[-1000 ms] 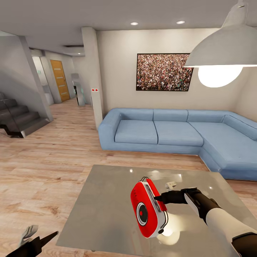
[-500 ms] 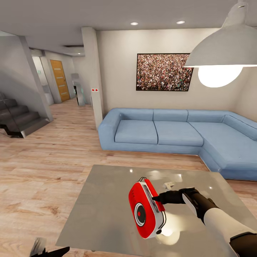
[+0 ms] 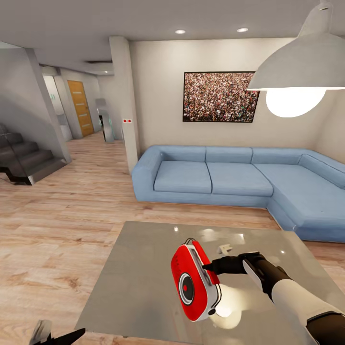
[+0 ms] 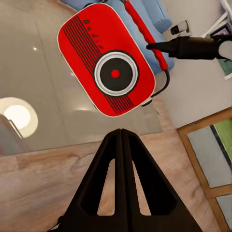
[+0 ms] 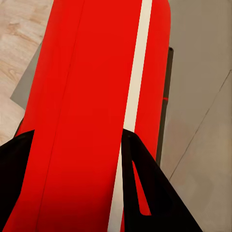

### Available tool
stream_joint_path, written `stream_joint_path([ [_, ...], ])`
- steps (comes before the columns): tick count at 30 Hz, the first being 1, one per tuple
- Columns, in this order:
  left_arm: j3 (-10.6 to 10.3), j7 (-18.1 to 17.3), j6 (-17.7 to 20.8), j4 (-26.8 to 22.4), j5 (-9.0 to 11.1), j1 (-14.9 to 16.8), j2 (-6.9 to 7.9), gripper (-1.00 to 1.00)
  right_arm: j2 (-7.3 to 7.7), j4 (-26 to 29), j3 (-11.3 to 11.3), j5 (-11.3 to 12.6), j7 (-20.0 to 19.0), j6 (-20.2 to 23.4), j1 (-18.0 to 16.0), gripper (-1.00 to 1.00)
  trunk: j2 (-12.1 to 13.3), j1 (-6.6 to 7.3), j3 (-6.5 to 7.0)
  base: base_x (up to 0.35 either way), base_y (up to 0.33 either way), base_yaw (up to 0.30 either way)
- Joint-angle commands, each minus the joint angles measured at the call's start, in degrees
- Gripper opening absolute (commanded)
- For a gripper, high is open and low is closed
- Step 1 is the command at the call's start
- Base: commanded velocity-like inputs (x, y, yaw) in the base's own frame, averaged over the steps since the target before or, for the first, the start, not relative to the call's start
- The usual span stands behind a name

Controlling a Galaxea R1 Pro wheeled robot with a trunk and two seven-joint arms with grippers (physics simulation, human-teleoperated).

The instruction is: Turn on the radio receiver that's on the table in the living room.

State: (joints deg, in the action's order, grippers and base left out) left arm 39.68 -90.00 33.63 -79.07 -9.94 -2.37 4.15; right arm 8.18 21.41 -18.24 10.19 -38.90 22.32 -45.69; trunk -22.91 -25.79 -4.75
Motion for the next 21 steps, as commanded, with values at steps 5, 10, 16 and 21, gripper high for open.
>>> stream_joint_path([
  [5,0.2,0.0,-1.4,-0.6,2.0,-0.2,-0.01,-1.00,-0.01,-0.5,0.1,0.4,2.3,0.2,0.0,-1.00,0.0,0.00,0.00,0.000,0.000,0.000],
  [10,0.2,0.0,-1.6,-0.8,3.5,-0.4,-0.08,-1.00,-0.09,-1.1,0.1,0.5,7.5,0.1,0.0,-1.00,0.0,0.00,0.00,0.000,0.000,0.000],
  [16,0.0,0.0,-1.6,-0.8,3.7,-0.4,-0.66,-1.00,-0.11,-1.1,0.1,0.5,8.0,0.1,0.0,-1.00,0.0,0.00,0.00,0.000,0.000,0.000],
  [21,-0.7,0.0,-1.3,-2.5,3.7,-0.4,-1.95,-1.00,-0.39,-1.1,0.0,0.4,7.9,0.1,0.0,-1.00,0.0,0.00,0.00,0.000,0.000,0.000],
])
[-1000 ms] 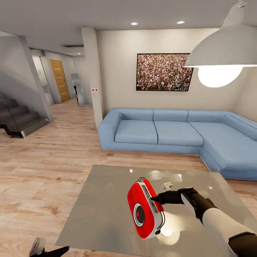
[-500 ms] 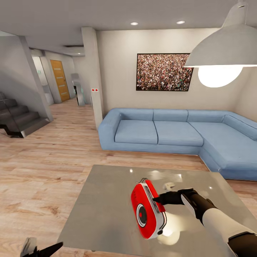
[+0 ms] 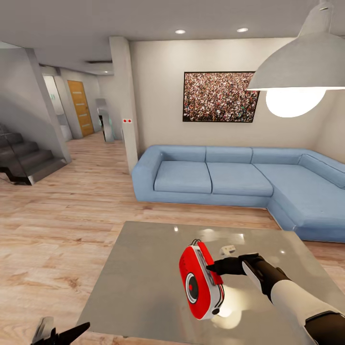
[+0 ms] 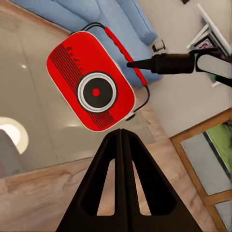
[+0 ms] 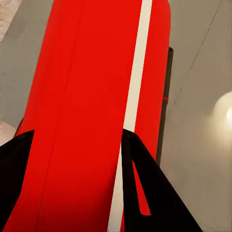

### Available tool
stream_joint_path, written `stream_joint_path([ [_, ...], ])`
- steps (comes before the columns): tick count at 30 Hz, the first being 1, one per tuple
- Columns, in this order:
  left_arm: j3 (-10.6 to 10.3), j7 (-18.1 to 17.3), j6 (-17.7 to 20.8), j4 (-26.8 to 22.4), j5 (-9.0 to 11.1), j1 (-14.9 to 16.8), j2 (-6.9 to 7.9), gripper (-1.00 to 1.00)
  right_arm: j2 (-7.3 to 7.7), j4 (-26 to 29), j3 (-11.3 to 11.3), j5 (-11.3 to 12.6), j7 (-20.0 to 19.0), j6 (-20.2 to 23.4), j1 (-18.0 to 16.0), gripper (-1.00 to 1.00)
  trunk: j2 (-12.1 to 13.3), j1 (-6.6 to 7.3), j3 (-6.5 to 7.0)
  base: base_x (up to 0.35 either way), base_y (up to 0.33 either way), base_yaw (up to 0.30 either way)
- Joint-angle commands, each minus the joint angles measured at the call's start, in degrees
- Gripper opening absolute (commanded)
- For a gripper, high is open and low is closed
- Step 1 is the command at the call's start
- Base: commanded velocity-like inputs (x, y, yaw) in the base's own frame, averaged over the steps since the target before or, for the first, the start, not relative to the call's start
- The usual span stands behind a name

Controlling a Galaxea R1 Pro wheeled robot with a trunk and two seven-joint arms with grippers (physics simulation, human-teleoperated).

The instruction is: Turn on the radio receiver that's on the table in the living room.

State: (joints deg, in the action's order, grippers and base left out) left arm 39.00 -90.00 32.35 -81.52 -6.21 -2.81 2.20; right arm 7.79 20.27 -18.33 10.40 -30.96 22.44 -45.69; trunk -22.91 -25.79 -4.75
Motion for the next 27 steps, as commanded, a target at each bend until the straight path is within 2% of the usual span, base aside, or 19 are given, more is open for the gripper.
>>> stream_joint_path([
  [1,-0.1,0.0,0.1,-0.5,0.0,0.0,-0.15,-1.00,-0.23,0.0,0.1,0.2,0.0,0.0,0.0,-1.00,0.0,0.00,0.00,0.000,0.000,0.000],
  [4,-1.5,0.0,0.5,-1.7,0.4,0.0,-0.61,-1.00,-1.24,0.0,0.1,0.2,-0.1,0.1,0.0,-1.00,0.0,0.00,0.00,0.000,0.000,0.000],
  [6,-3.5,0.0,1.0,-2.4,1.8,0.0,-1.10,-1.00,-2.02,-0.1,0.1,0.2,-0.1,0.0,0.0,-1.00,0.0,0.00,0.00,0.000,0.000,0.000],
  [9,-4.9,0.0,1.2,-2.8,2.8,0.0,-1.33,-1.00,-2.78,-1.3,0.1,0.2,-0.1,-0.2,0.0,-1.00,0.0,0.00,0.00,0.000,0.000,0.000],
  [17,-5.4,0.0,1.3,-3.0,3.2,0.0,-1.44,-1.00,-4.46,-2.0,0.1,0.0,-0.1,0.0,0.0,-1.00,0.0,0.00,0.00,0.000,0.000,0.000],
  [27,-5.4,0.0,1.3,-3.0,3.2,0.0,-1.41,-1.00,-4.71,-2.0,0.0,0.0,0.0,0.2,0.0,-1.00,0.0,0.00,0.00,0.000,0.000,0.000],
])
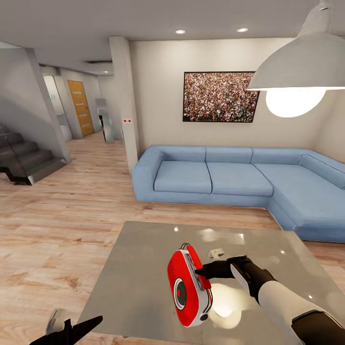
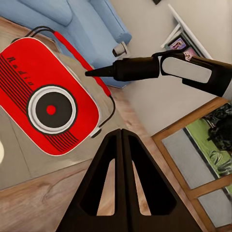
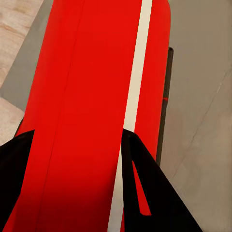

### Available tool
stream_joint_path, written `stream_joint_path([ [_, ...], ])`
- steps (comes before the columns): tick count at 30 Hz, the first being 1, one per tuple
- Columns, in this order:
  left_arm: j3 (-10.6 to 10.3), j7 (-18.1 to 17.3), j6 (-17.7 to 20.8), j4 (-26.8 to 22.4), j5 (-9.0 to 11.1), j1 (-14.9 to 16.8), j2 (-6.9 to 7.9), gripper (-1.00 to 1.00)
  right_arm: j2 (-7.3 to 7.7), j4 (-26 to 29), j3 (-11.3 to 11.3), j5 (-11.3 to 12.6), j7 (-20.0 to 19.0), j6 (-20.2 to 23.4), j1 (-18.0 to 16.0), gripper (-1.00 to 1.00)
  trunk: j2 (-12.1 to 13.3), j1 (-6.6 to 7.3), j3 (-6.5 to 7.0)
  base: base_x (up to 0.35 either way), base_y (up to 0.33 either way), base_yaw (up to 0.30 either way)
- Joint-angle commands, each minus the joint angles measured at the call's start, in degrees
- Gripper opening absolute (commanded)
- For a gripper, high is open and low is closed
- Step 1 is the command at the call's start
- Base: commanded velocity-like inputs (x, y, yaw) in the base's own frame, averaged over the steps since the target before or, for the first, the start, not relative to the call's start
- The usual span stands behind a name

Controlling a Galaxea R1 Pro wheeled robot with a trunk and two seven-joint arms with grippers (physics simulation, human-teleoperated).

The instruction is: Turn on the radio receiver that's on the table in the living room.

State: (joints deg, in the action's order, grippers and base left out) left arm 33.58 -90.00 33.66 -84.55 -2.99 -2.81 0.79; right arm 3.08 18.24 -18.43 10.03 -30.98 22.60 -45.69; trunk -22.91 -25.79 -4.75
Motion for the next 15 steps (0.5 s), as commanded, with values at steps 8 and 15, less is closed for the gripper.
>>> stream_joint_path([
  [8,0.0,0.0,0.0,0.0,0.0,0.0,0.00,-1.00,-0.01,0.0,0.2,0.5,0.0,0.1,0.0,-1.00,0.0,0.00,0.00,0.000,0.000,0.000],
  [15,-0.7,0.7,-0.7,0.7,-0.7,0.7,0.55,-1.00,-0.65,-0.6,0.0,0.1,0.7,-0.8,-0.6,-1.00,0.0,0.00,0.00,0.000,0.000,0.000],
])
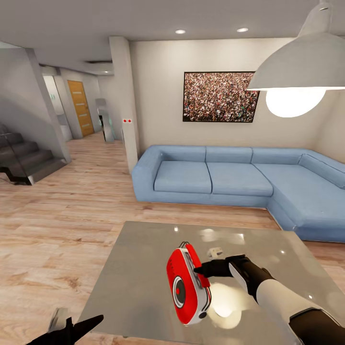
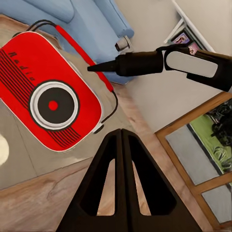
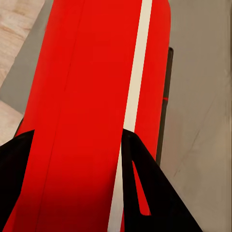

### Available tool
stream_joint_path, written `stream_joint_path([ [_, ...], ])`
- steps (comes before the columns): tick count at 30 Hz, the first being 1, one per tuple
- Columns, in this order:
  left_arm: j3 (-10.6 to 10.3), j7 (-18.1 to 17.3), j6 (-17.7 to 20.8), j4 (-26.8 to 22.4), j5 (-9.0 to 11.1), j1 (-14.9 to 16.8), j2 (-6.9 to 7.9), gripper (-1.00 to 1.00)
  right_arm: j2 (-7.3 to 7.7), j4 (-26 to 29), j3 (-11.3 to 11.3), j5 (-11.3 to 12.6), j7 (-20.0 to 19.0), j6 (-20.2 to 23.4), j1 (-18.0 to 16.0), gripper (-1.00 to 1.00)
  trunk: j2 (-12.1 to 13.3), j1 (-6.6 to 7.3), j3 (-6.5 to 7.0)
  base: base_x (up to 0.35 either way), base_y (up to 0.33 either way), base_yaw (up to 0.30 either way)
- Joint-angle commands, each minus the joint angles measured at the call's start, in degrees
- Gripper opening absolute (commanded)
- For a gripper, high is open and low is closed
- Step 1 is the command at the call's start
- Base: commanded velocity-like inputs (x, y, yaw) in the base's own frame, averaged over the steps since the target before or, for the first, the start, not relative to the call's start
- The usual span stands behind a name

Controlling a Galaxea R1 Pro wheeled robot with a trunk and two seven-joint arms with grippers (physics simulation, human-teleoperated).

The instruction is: Turn on the radio receiver that's on the table in the living room.

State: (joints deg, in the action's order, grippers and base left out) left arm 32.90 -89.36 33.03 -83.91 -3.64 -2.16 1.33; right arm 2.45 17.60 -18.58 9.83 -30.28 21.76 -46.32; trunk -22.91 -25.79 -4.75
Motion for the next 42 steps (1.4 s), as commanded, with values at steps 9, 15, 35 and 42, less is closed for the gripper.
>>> stream_joint_path([
  [9,0.3,0.9,-0.3,2.9,1.0,-0.3,-2.92,-1.00,-2.66,-3.2,-0.1,0.0,0.1,0.8,-1.3,-1.00,0.0,0.01,0.00,0.000,0.000,0.000],
  [15,1.2,-0.6,1.6,2.6,1.1,-2.2,-4.83,-1.00,-2.71,-4.1,-0.1,-0.1,-1.7,0.9,-1.2,-1.00,0.0,0.01,0.00,0.000,0.000,0.000],
  [35,1.4,-0.6,2.2,1.2,0.6,-6.4,-4.32,-1.00,-2.73,-3.1,0.2,-0.2,-2.2,-5.7,-1.2,-1.00,0.0,0.01,0.00,0.000,0.000,0.000],
  [42,0.7,15.4,3.0,0.5,1.1,-6.3,-4.83,-1.00,-3.00,1.7,0.3,-0.1,6.9,-3.0,-1.2,-1.00,0.0,0.01,0.00,0.000,0.000,0.000],
])
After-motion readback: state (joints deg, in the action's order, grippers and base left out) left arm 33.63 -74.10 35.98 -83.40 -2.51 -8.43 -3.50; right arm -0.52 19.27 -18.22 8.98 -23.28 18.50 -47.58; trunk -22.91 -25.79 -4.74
